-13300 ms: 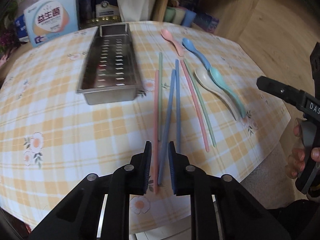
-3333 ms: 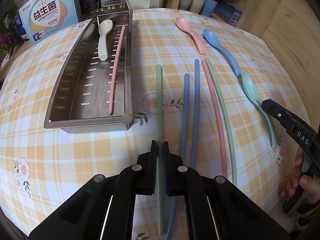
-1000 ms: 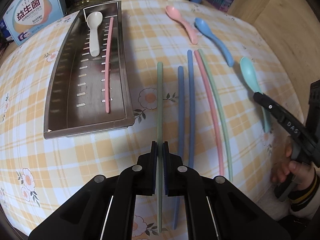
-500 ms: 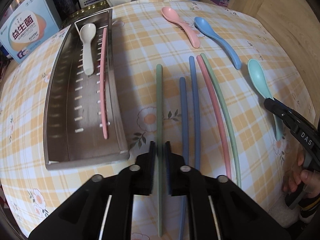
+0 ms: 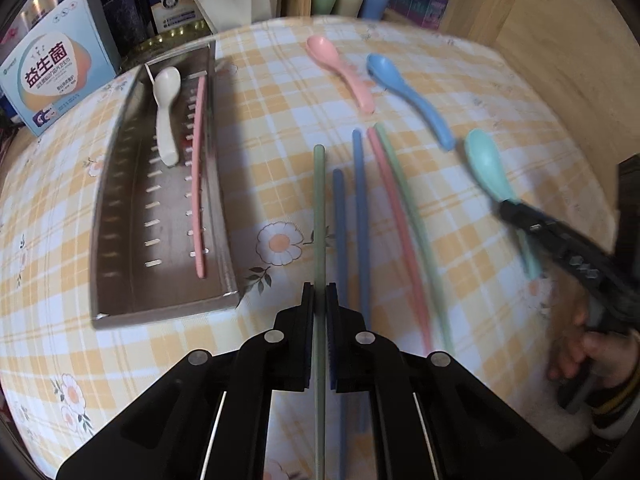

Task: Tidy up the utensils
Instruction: 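Lift the teal spoon with the right gripper while the left gripper lifts the green chopstick, then lower the green chopstick into the steel tray and open the left gripper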

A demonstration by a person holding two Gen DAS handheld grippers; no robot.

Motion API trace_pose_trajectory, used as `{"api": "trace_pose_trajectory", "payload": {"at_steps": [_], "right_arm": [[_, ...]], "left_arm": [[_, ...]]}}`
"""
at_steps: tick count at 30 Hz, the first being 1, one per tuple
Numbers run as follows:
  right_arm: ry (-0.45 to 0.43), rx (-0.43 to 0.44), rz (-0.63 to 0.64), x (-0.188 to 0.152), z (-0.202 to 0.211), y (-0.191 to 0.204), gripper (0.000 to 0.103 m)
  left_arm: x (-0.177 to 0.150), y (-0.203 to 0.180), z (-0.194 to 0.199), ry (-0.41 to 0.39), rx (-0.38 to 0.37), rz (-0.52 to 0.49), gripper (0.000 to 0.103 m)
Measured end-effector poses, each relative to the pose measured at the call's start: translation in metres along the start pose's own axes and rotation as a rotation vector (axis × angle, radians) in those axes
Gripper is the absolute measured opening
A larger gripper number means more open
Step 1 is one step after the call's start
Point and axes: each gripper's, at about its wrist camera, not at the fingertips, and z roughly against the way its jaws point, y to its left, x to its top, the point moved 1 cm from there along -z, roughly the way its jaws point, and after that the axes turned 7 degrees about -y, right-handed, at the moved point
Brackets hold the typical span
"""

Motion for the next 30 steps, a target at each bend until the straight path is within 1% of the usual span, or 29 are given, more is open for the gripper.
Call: {"api": "trace_pose_trajectory", "payload": {"at_steps": [3,5,8,10,12,16,17,18,20,24,28,30], "right_arm": [[0.001,-0.001,0.0,0.0,0.0,0.0,0.015],[0.002,-0.001,0.0,0.0,0.0,0.0,0.015],[0.003,-0.002,-0.001,0.0,0.0,-0.001,0.015],[0.004,-0.003,0.0,-0.001,-0.001,0.0,0.015],[0.007,-0.005,0.001,-0.001,-0.001,0.0,0.015],[0.015,-0.007,0.003,-0.001,-0.003,0.0,0.015],[0.017,-0.007,0.003,-0.001,-0.004,0.0,0.015],[0.019,-0.008,0.003,-0.001,-0.004,0.0,0.015],[0.022,-0.007,0.007,-0.001,-0.005,0.0,0.015],[0.027,-0.007,0.024,-0.001,-0.007,0.003,0.015],[0.027,-0.004,0.024,0.0,-0.007,0.003,0.015],[0.027,-0.004,0.025,0.0,-0.007,0.003,0.015]], "left_arm": [[0.006,0.007,0.022,-0.041,-0.025,0.025,0.006],[0.016,0.018,0.038,-0.079,-0.03,0.054,0.006],[0.038,0.043,0.052,-0.122,-0.028,0.121,0.006],[0.056,0.062,0.051,-0.139,-0.017,0.168,0.006],[0.07,0.076,0.046,-0.147,0.002,0.197,0.006],[0.097,0.103,0.011,-0.116,0.019,0.267,0.006],[0.103,0.106,0.002,-0.112,0.034,0.272,0.006],[0.107,0.11,-0.006,-0.105,0.047,0.272,0.006],[0.113,0.113,-0.023,-0.084,0.049,0.274,0.006],[0.116,0.104,-0.05,-0.034,0.077,0.207,0.006],[0.114,0.104,-0.063,-0.006,0.075,0.217,0.006],[0.113,0.105,-0.065,-0.009,0.08,0.217,0.006]]}}
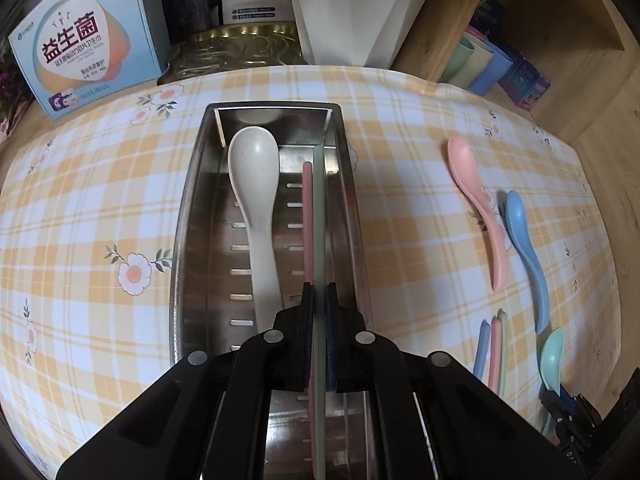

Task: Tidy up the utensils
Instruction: 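Lower the green chopstick into the steel tray and open the left gripper, then carry the teal spoon into the steel tray and open the right gripper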

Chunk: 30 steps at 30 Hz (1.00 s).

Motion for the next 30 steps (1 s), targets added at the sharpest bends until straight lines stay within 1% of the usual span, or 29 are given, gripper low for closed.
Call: {"api": "trace_pose_trajectory", "payload": {"at_steps": [2,4,5,6,7,8,9,10,11,12,13,15,16,18,19,21,24,26,28,30], "right_arm": [[0.0,0.001,0.0,0.0,0.0,0.0,0.015],[0.0,0.001,-0.001,0.0,0.0,0.0,0.015],[0.0,0.001,-0.001,0.0,0.0,0.0,0.015],[0.0,0.001,-0.001,0.0,0.0,0.0,0.015],[0.0,0.0,-0.001,0.0,0.0,0.0,0.015],[0.0,-0.001,0.001,0.0,0.0,0.0,0.015],[0.001,-0.001,0.002,0.0,0.0,0.0,0.015],[0.001,-0.002,0.002,0.0,0.0,0.001,0.015],[0.003,-0.003,0.003,0.0,0.0,0.001,0.015],[0.004,-0.005,0.004,0.0,0.0,0.001,0.015],[0.006,-0.006,0.005,0.0,0.0,0.001,0.015],[0.014,-0.011,0.009,0.0,0.0,0.003,0.015],[0.018,-0.015,0.012,0.001,0.0,0.004,0.015],[0.024,-0.022,0.022,0.002,0.0,0.007,0.015],[0.025,-0.024,0.027,0.003,0.001,0.009,0.015],[0.027,-0.024,0.038,0.006,0.003,0.015,0.015],[0.034,-0.022,0.045,0.011,0.007,0.023,0.015],[0.044,-0.005,0.015,0.017,0.007,0.029,0.015],[0.057,0.006,-0.007,0.022,0.005,0.037,0.015],[0.077,0.03,-0.032,0.029,-0.001,0.051,0.015]], "left_arm": [[-0.001,0.003,0.0,0.006,-0.019,0.007,0.007],[0.0,0.005,0.001,0.009,-0.031,0.012,0.018],[-0.001,0.007,0.004,0.003,-0.02,0.008,0.028],[-0.001,0.008,0.007,-0.003,-0.009,0.005,0.036],[-0.002,0.009,0.012,-0.01,-0.006,0.001,0.039],[-0.003,0.011,0.017,-0.019,-0.008,0.0,0.044],[-0.005,0.012,0.023,-0.028,-0.015,-0.003,0.055],[-0.005,0.013,0.028,-0.037,-0.03,-0.005,0.062],[-0.007,0.013,0.034,-0.05,-0.037,-0.011,0.071],[-0.009,0.012,0.041,-0.063,-0.031,-0.024,0.077],[-0.011,0.011,0.049,-0.077,-0.023,-0.05,0.078],[-0.016,0.008,0.06,-0.092,-0.011,-0.092,0.086],[-0.019,0.006,0.066,-0.1,-0.005,-0.111,0.087],[-0.025,0.006,0.077,-0.112,-0.012,-0.13,0.095],[-0.028,0.006,0.081,-0.123,-0.009,-0.14,0.097],[-0.033,0.007,0.09,-0.151,-0.003,-0.166,0.097],[-0.045,0.012,0.104,-0.201,0.029,-0.199,0.097],[-0.049,0.017,0.11,-0.225,0.04,-0.198,0.097],[-0.055,0.026,0.118,-0.251,0.013,-0.184,0.097],[-0.06,0.036,0.124,-0.273,0.016,-0.165,0.097]]}}
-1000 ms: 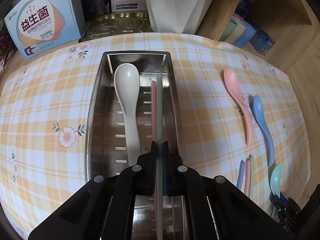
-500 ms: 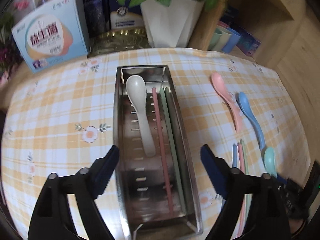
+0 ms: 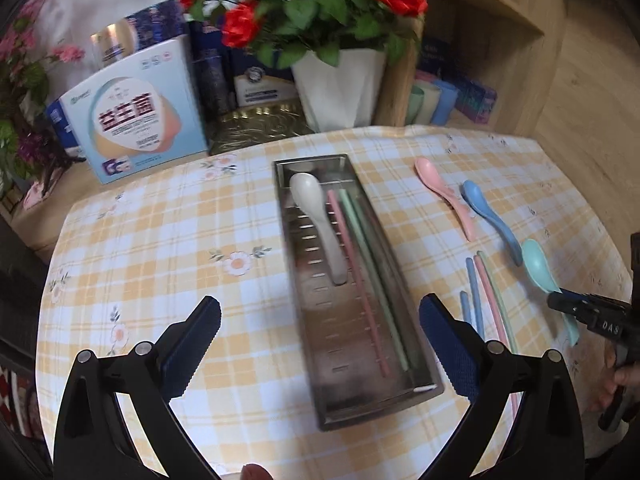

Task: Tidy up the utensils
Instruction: 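Carry the teal spoon into the steel tray and open the right gripper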

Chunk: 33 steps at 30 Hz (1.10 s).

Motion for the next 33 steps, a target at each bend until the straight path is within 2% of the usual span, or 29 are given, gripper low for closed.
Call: {"api": "trace_pose_trajectory", "payload": {"at_steps": [4,6,9,13,15,20,24,28,33], "right_arm": [[0.032,0.044,0.011,0.012,-0.016,0.041,0.015],[0.047,0.069,0.029,0.018,-0.028,0.07,0.015],[0.074,0.1,0.063,0.027,-0.047,0.115,0.015],[0.13,0.09,0.087,0.033,-0.075,0.155,0.015],[0.154,0.069,0.102,0.033,-0.092,0.17,0.015],[0.193,0.021,0.132,0.03,-0.118,0.19,0.015],[0.215,-0.008,0.124,0.025,-0.131,0.193,0.015],[0.231,-0.025,0.123,0.02,-0.141,0.197,0.016],[0.242,-0.007,0.137,0.019,-0.14,0.201,0.016]], "left_arm": [[-0.012,0.022,0.012,-0.023,0.081,0.019,0.097],[-0.018,0.033,0.017,-0.023,0.071,0.058,0.097],[-0.029,0.049,0.026,-0.024,0.101,0.105,0.097],[-0.051,0.074,0.04,-0.026,0.077,0.267,0.097],[-0.057,0.08,0.046,-0.031,0.088,0.311,0.097],[-0.07,0.096,0.058,-0.043,0.068,0.409,0.097],[-0.07,0.101,0.064,-0.049,0.104,0.409,0.097],[-0.07,0.102,0.064,-0.042,0.107,0.42,0.097],[-0.067,0.094,0.066,-0.043,0.14,0.388,0.097]]}}
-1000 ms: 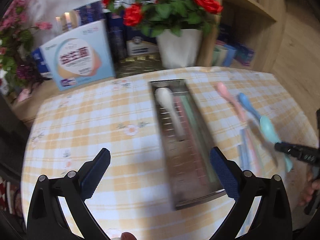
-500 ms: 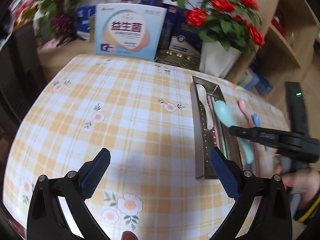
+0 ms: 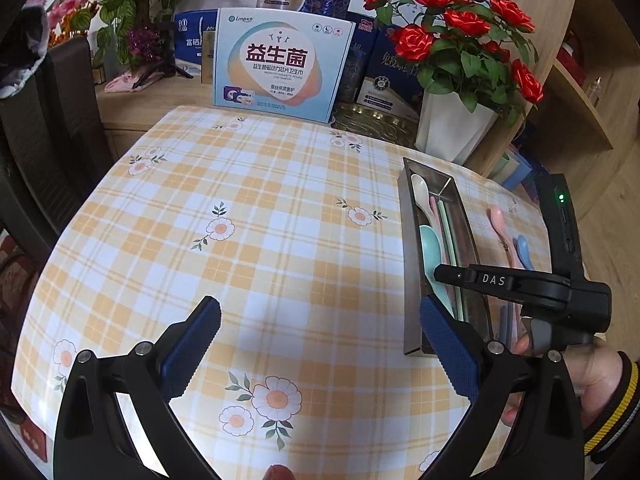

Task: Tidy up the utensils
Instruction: 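Carry the teal spoon into the steel tray and open the right gripper, then lower the left gripper onto a blue chopstick and close on it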

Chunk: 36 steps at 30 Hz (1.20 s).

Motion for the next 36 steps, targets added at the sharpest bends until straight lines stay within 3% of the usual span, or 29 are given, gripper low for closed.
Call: {"api": "trace_pose_trajectory", "payload": {"at_steps": [2,4,5,6,10,12,14,15,17,20,25,30,33,36], "right_arm": [[-0.025,0.022,-0.001,0.001,0.01,-0.001,0.018],[-0.066,0.049,0.013,0.002,0.023,-0.004,0.026],[-0.086,0.052,0.023,0.001,0.03,-0.005,0.04],[-0.119,0.061,0.036,0.0,0.04,-0.008,0.061],[-0.236,0.151,0.089,-0.008,0.077,-0.024,0.063],[-0.278,0.168,0.112,-0.015,0.093,-0.035,0.071],[-0.326,0.176,0.124,-0.024,0.107,-0.048,0.076],[-0.363,0.168,0.127,-0.028,0.114,-0.056,0.086],[-0.438,0.162,0.108,-0.04,0.131,-0.076,0.088],[-0.448,0.146,0.054,-0.05,0.138,-0.104,0.088],[-0.482,0.047,0.068,-0.071,0.146,-0.135,0.088],[-0.511,0.058,0.042,-0.083,0.149,-0.155,0.088],[-0.504,0.055,0.056,-0.088,0.148,-0.161,0.088],[-0.505,0.052,0.068,-0.092,0.149,-0.165,0.088]], "left_arm": [[0.001,-0.004,0.003,-0.009,0.011,-0.005,0.097],[0.002,-0.009,0.007,-0.026,0.006,-0.004,0.097],[0.003,-0.012,0.009,-0.032,-0.002,-0.004,0.097],[0.002,-0.015,0.011,-0.036,-0.01,-0.005,0.097],[-0.003,-0.037,0.018,-0.056,-0.05,-0.038,0.097],[-0.007,-0.047,0.021,-0.069,-0.057,-0.05,0.097],[-0.013,-0.06,0.025,-0.078,-0.095,-0.07,0.097],[-0.017,-0.069,0.027,-0.082,-0.102,-0.089,0.097],[-0.023,-0.083,0.028,-0.081,-0.118,-0.12,0.097],[-0.037,-0.107,0.024,-0.048,-0.161,-0.175,0.096],[-0.065,-0.139,0.013,0.023,-0.221,-0.25,0.075],[-0.088,-0.157,-0.01,0.131,-0.266,-0.273,0.037],[-0.1,-0.171,-0.024,0.195,-0.294,-0.308,0.024],[-0.108,-0.185,-0.036,0.231,-0.305,-0.347,0.021]]}}
